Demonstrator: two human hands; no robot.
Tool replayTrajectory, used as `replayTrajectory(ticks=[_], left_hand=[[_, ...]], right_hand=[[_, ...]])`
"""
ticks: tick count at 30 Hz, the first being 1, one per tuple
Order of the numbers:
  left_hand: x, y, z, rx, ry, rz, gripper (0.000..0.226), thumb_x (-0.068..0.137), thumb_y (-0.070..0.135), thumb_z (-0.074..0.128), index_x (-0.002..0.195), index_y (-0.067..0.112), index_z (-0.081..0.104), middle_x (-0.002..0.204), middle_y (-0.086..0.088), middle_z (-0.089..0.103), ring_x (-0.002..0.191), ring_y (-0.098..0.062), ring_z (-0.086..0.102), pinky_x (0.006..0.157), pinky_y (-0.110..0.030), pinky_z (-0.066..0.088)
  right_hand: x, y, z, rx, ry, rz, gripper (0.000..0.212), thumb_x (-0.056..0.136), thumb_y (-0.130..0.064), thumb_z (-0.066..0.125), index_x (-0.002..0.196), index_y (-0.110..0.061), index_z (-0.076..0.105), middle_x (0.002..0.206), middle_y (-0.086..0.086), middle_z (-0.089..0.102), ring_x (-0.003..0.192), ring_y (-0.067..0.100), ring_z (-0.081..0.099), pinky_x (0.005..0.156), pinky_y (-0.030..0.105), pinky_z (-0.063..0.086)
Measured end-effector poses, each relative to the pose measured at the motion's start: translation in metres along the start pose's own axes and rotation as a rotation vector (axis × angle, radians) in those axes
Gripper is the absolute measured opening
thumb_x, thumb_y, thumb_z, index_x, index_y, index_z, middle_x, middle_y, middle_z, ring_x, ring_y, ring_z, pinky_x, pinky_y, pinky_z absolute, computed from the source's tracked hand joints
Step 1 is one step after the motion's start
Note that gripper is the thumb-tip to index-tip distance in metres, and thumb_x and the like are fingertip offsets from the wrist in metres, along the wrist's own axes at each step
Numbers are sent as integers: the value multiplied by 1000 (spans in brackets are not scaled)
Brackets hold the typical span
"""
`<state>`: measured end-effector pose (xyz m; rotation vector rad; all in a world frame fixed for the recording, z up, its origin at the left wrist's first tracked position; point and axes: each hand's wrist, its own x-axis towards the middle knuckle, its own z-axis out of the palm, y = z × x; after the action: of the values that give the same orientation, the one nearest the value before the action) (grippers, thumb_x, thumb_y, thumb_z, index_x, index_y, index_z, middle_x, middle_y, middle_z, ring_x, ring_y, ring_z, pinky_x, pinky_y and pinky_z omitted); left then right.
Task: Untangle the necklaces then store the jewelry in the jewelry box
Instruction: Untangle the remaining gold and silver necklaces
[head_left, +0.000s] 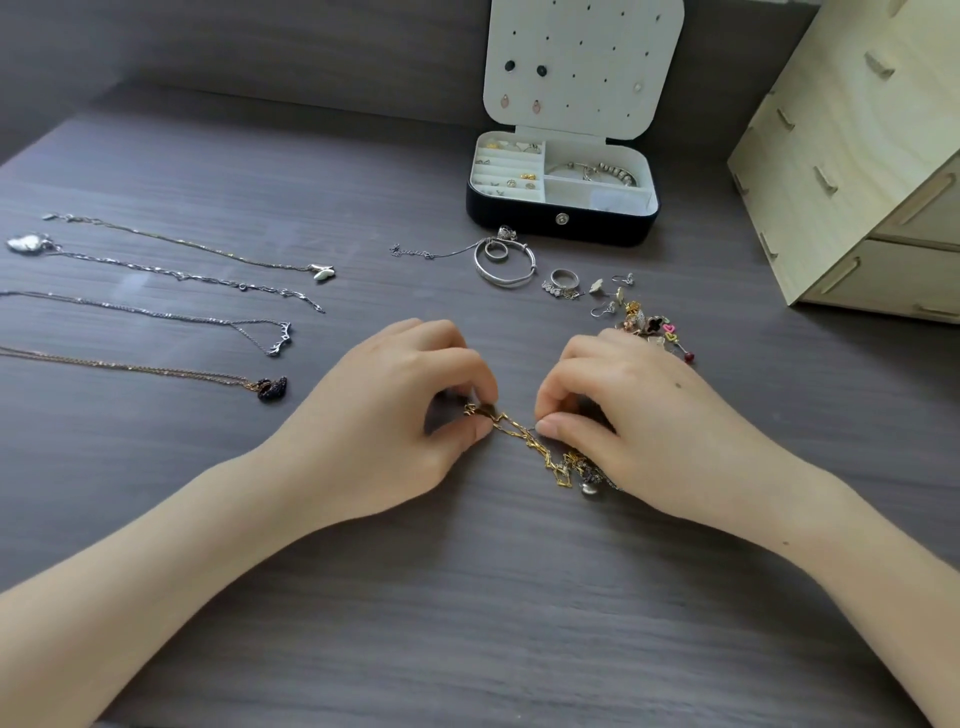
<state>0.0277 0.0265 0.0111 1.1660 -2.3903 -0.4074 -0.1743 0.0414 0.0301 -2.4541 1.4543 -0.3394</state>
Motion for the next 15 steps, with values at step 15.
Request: replayTrajectory(ticks=[15], left_hand=[[2,-5,5,-18,17,109,24,89,31,39,82,15,55,81,10,50,75,-7,40,71,-14,32]], right_hand=[[-7,4,-13,437,-18,-4,10,93,-22,49,84,-19,54,78,-1,61,63,5,51,60,15,37]])
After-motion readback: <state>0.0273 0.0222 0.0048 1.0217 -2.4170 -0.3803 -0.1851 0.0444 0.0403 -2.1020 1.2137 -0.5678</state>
